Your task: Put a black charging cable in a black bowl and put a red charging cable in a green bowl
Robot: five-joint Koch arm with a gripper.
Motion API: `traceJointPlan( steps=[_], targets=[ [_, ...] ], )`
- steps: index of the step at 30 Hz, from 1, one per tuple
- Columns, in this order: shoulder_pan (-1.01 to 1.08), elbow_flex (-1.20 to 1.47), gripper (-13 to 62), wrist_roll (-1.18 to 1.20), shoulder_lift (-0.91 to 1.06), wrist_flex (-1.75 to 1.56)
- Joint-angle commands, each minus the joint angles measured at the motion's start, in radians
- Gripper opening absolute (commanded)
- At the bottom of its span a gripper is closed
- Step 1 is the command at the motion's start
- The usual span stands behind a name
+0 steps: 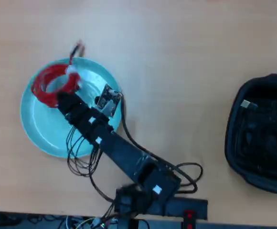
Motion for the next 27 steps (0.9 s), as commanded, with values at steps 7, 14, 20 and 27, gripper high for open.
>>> traceJointPlan(
  steps=[7,14,20,27],
  targets=[
    [-0.015,0.041,44.6,0.087,0.021,-0.144],
    [-0.014,0.018,44.3,0.081,0.018,-0.144],
    [0.017,0.005,44.1,0.089,0.051,-0.129],
    [0.167,-0.12,42.7,0.094,0.293,0.353]
  ],
)
